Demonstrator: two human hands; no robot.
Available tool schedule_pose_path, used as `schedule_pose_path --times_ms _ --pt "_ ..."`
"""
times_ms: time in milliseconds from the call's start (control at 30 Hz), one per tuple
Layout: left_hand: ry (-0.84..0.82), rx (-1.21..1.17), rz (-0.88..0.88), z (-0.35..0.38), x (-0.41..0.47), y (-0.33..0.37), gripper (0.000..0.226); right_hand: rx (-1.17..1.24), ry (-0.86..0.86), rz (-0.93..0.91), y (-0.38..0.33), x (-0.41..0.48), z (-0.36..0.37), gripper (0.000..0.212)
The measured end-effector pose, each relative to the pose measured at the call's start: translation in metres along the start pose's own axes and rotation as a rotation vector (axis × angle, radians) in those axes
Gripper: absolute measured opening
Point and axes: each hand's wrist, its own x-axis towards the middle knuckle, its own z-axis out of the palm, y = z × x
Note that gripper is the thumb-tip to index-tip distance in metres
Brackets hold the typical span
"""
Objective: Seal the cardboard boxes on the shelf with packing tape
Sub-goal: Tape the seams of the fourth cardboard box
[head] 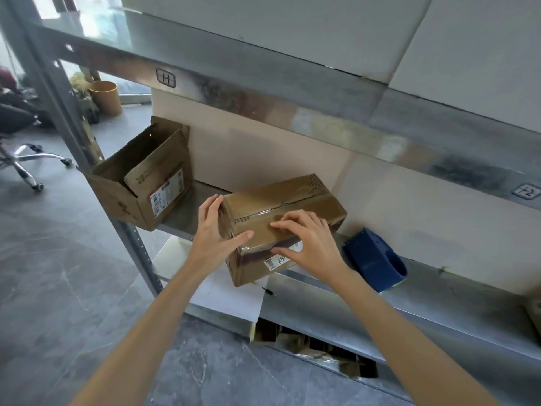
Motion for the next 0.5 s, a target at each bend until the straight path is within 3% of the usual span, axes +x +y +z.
schedule_pose_path --times_ms 133,300,500 --pt "-0.152 -0.032 -0.033 -0.016 0.019 0.002 0.101 -0.015 -0.010 0.101 0.032 -0.001 -0.015 0.064" --pt "-0.244 -0.032 -0.057 -0.018 0.040 0.009 0.076 -0.011 -0.101 0.185 0.056 -0.007 -0.027 0.082" --pt "-0.006 0.122 -0.051 0.020 0.048 0.029 0.076 0.038 -0.002 0.209 0.055 -0.006 -0.033 0.068"
